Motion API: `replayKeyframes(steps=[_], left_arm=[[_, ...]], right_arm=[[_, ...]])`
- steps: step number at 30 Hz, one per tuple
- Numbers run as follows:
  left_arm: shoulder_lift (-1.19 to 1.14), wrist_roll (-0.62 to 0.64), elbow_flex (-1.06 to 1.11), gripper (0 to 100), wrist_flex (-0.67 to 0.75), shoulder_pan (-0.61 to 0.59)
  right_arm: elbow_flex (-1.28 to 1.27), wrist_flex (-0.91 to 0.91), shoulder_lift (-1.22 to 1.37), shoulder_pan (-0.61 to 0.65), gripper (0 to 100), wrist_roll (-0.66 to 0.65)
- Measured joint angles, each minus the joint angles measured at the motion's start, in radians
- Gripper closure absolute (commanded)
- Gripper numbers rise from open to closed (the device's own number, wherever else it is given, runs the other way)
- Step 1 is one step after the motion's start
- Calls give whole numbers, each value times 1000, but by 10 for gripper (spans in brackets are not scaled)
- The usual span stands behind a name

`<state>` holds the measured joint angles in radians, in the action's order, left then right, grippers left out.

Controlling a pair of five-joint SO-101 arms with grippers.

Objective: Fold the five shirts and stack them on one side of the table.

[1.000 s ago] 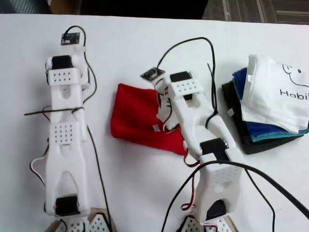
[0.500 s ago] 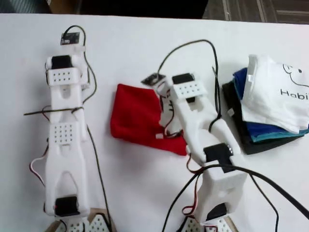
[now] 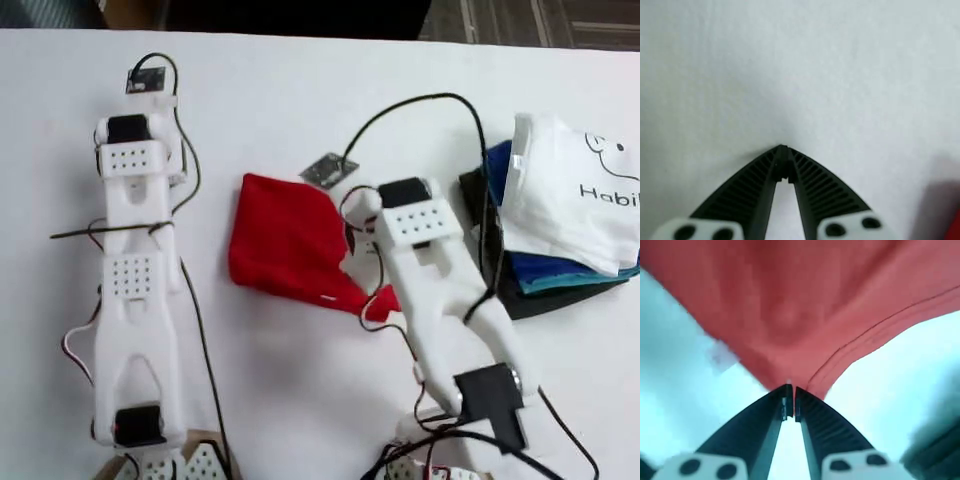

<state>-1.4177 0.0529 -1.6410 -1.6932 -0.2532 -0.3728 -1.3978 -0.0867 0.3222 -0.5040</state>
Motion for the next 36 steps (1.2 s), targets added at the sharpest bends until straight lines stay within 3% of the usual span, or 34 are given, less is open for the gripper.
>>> replayKeyframes(steps=[6,11,18,36], left_arm=[[0,0,0,973,0,0],[0,0,0,973,0,0],[0,0,0,973,0,0],[0,0,0,973,0,0]], right_arm=[[23,356,83,-89,978,2],[219,417,361,-95,978,0],[545,307,678,-97,978,0],[1376,-14,1138,-83,975,-58]])
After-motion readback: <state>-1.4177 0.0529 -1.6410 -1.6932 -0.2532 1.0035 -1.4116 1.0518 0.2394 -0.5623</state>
